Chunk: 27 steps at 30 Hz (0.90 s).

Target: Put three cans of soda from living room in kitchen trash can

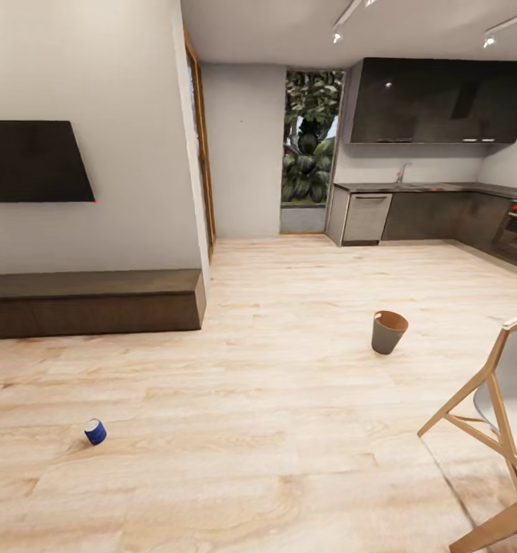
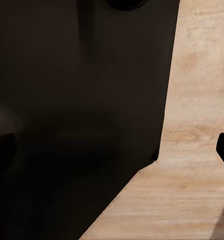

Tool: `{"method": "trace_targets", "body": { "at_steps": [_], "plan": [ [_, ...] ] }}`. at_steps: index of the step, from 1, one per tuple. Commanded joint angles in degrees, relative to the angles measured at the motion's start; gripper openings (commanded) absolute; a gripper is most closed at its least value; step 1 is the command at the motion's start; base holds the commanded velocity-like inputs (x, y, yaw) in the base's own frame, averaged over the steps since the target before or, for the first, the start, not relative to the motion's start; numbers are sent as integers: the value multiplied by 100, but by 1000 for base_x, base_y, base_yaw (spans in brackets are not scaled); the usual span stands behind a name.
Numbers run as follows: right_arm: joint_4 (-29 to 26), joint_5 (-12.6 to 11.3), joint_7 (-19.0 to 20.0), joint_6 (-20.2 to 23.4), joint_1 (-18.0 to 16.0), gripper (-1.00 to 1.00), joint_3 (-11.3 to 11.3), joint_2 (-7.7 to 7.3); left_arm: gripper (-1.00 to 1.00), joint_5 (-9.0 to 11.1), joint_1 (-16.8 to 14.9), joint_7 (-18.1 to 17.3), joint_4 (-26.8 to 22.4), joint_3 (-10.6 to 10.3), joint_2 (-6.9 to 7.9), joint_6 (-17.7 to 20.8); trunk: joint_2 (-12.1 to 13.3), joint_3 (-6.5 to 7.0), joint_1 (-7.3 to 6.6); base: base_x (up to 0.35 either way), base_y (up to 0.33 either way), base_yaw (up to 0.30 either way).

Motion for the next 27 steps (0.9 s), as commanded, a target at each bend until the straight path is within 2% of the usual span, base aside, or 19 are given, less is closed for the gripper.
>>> {"method": "trace_targets", "body": {
  "at_steps": [1, 27],
  "plan": [
    [0, 0, 0, 0, 0, 100, 0, 0, 100, 0, -1, 0, 0, 0, 1, -1, 0, 0, 0, 336, 0, -261],
    [0, 0, 0, 0, 0, 100, 5, 0, 100, 3, -1, 0, 1, 0, 7, -20, 0, 0, 0, 336, 0, -185]
  ]
}}
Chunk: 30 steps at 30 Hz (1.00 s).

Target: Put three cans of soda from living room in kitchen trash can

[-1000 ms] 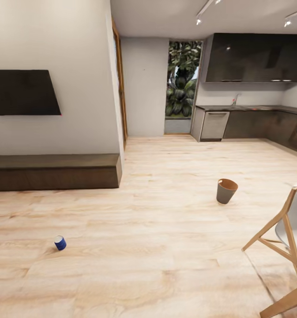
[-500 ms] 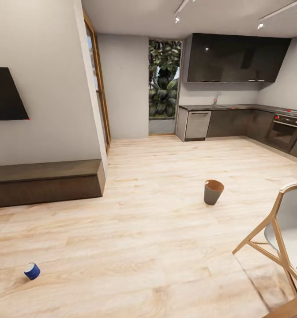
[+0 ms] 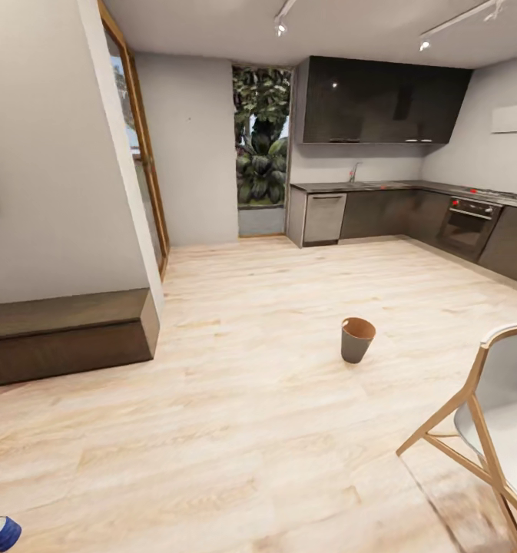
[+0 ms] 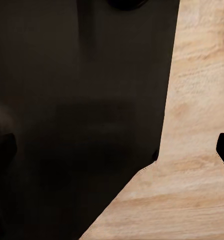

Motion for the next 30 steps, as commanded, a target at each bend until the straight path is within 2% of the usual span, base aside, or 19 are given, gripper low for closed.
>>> {"method": "trace_targets", "body": {
  "at_steps": [1, 10, 18, 30],
  "plan": [
    [0, 0, 0, 0, 0, 100, -2, 0, 100, -1, -1, 0, 0, 0, 2, 0, 0, 0, 0, 336, 5, -56],
    [0, 0, 0, 3, 0, 100, 4, -5, 100, 16, -2, 8, -1, 0, 12, 6, 0, 0, 0, 336, 58, -10],
    [0, 0, 0, 6, 0, 100, 4, -7, 100, 229, -2, 9, -8, 0, 14, 25, 0, 0, 0, 336, 78, 0],
    [0, 0, 0, 7, 0, 100, 4, -7, 100, 251, 0, 1, -2, 0, 15, 27, 0, 0, 0, 336, 82, 0]
  ]
}}
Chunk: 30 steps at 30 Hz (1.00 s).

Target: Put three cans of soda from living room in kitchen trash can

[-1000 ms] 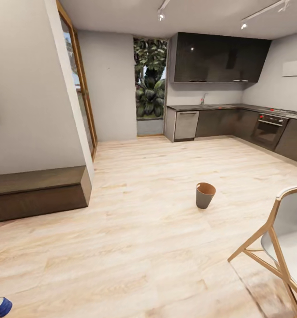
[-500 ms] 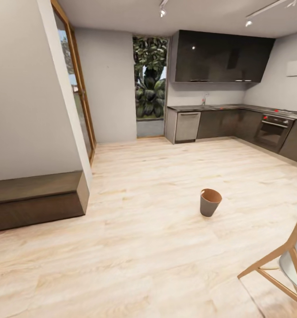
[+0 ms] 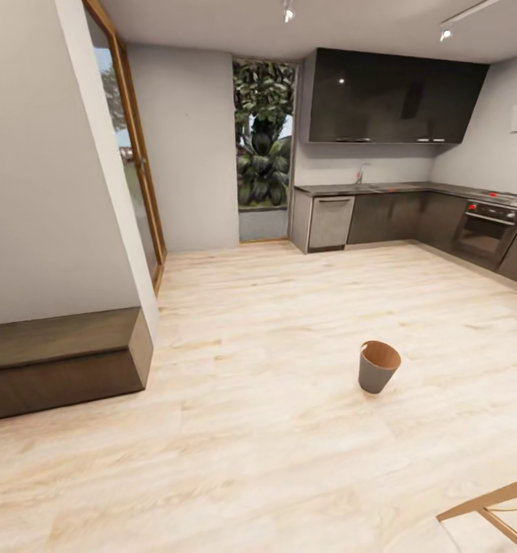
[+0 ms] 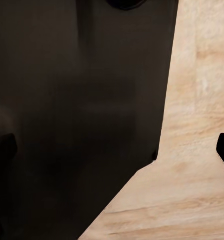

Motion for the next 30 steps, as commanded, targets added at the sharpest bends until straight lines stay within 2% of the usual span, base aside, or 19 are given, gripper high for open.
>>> {"method": "trace_targets", "body": {
  "at_steps": [1, 25, 30],
  "plan": [
    [0, 0, 0, -1, 0, 100, 0, 1, 100, 0, 2, 0, 1, 0, 0, 0, 0, 0, 0, 336, 82, 0],
    [0, -56, 0, -4, 0, 100, -68, -1, 100, 0, 1, 3, 0, 0, -6, 0, 0, 0, 0, 336, 82, 0],
    [0, -62, 0, -27, 0, 100, -68, -1, 100, 0, 2, 4, -4, 0, -15, 0, 0, 0, 0, 336, 82, -96]
  ]
}}
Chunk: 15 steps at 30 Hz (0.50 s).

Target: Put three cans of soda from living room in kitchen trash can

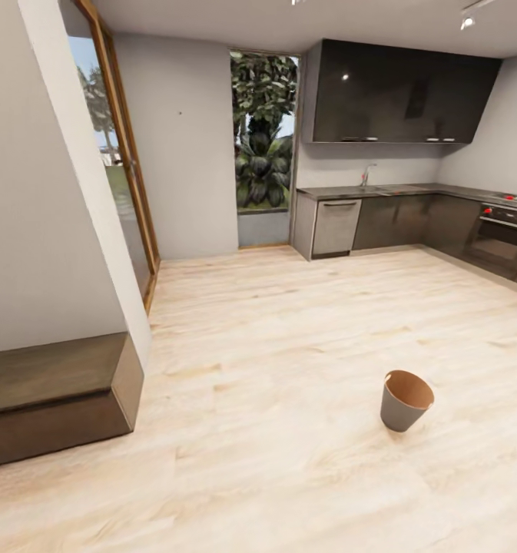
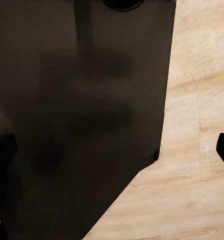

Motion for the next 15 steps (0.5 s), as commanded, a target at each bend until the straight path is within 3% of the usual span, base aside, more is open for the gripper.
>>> {"method": "trace_targets", "body": {
  "at_steps": [1, 15],
  "plan": [
    [0, 9, 0, -57, 0, 100, 6, 0, 100, 0, -2, -2, -1, 0, -1, 0, 0, 0, 0, 336, 82, -225],
    [0, 53, 0, -156, 0, 100, 59, 4, 100, 2, -3, -5, 6, 0, -2, -9, 0, 0, 0, 336, 82, -271]
  ]
}}
